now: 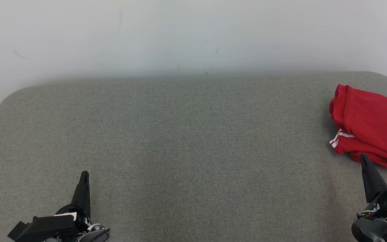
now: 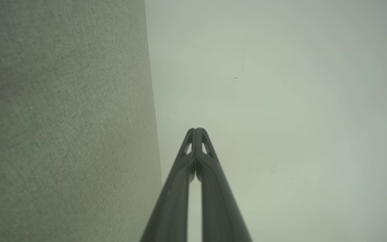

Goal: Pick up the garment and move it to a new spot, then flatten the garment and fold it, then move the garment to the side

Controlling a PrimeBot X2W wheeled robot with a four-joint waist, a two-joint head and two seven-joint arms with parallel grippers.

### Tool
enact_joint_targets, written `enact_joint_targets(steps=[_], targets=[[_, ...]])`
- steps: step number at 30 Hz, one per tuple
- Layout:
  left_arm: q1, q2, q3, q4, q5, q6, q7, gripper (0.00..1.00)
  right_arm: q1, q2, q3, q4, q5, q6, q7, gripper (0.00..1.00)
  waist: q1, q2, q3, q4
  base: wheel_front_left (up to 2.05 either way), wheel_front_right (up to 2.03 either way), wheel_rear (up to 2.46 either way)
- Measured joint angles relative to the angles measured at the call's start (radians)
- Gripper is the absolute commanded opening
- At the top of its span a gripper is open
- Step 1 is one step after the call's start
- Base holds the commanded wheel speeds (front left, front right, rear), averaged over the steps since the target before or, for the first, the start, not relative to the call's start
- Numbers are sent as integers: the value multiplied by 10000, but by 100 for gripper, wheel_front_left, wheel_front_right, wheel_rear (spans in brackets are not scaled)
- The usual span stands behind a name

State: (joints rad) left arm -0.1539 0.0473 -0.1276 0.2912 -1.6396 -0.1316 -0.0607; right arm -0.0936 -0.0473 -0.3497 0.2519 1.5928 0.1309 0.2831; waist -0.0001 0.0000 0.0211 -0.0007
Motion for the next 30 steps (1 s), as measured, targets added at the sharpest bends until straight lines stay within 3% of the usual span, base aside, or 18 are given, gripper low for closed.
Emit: enact_joint_targets(steps=[30], targets=[[0,0,0,0,0,0,0,0,0,0,4,0,15,0,0,0,1,0,0,0,0,0,0]])
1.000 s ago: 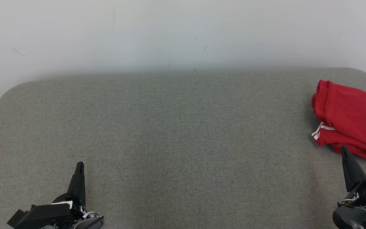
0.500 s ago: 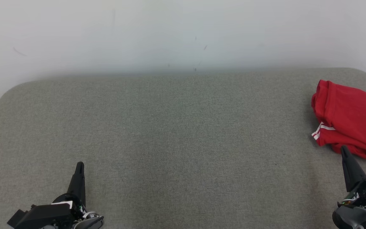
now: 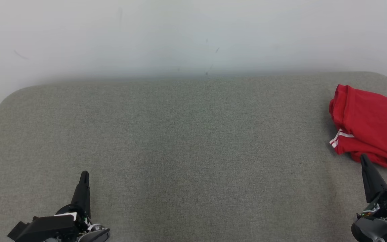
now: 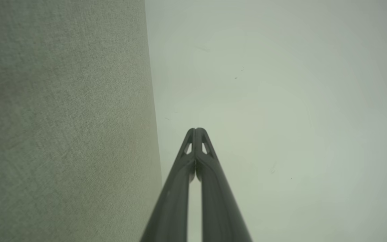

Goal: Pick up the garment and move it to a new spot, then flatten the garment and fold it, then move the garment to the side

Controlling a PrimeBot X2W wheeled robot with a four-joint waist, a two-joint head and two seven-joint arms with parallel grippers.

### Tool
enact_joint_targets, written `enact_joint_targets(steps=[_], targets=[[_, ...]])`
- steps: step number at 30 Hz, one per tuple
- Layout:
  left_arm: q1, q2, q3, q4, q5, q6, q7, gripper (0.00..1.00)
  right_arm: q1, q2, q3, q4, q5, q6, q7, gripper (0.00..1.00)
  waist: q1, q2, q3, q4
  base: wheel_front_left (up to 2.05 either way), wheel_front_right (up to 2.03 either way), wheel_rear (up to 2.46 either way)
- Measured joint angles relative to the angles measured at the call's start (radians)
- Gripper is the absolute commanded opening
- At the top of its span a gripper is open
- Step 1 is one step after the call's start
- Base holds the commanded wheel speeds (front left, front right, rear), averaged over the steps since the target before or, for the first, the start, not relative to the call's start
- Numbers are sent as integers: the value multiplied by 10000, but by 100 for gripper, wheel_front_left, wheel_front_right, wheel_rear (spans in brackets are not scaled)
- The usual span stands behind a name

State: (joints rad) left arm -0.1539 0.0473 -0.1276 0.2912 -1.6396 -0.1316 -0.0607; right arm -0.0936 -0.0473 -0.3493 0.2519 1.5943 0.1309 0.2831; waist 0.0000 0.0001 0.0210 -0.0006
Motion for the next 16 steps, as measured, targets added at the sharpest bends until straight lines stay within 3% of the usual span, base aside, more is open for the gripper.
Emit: enact_joint_targets(steps=[16], targets=[[-1,0,0,0,0,0,0,0,0,0,2,0,0,0,-2,0,0,0,0,0,0,0,0]])
